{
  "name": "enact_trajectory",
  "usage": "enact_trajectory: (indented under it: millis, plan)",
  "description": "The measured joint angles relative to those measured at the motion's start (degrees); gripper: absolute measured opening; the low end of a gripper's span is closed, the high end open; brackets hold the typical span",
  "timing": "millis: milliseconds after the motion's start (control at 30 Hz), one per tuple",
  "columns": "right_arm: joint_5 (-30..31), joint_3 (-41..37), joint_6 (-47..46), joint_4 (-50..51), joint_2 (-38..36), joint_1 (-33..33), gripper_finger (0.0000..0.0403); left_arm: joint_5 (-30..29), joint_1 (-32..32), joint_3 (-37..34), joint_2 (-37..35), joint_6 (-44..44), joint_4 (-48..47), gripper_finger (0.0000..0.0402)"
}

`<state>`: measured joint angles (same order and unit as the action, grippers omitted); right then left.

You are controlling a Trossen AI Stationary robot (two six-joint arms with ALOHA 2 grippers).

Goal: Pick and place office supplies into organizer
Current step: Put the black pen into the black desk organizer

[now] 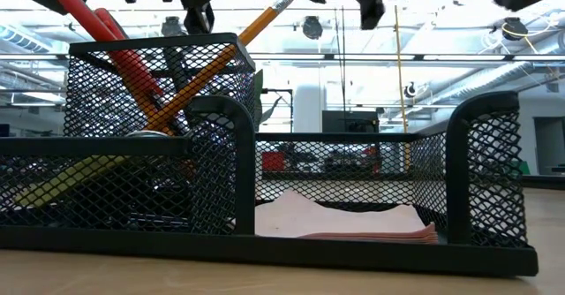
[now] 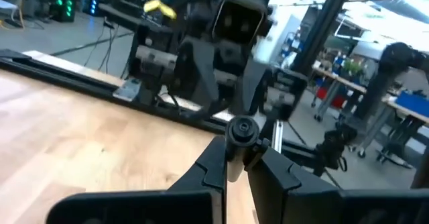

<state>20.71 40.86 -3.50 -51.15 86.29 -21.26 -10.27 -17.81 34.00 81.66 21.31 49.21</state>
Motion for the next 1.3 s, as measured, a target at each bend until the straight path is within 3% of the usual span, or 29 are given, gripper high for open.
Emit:
enact_trajectory:
  millis: [267, 467, 900, 1300]
  plan:
    - [0.28, 0.0, 0.7, 14.61, -10.57, -2.31, 0.0095, 0.81, -2.75, 0.0, -0.05, -0.18, -2.58, 0.0038]
    - [0.47, -0.02, -0.22, 20.62, -11.52, -2.35, 0.0095, 4.24, -5.85, 0.0, -1.44, -1.22, -4.79, 0.0038]
    - [0.63, -0.05, -0.35, 20.75, -11.12, -1.28, 0.0091, 2.79, -9.82, 0.0, -12.31, 3.2, -28.22, 0.0038]
    - [0.66, -0.05, -0.99, 21.49, -11.1, -0.43, 0.0091, 2.39, -10.07, 0.0, -10.5, 2.89, -31.09, 0.0038]
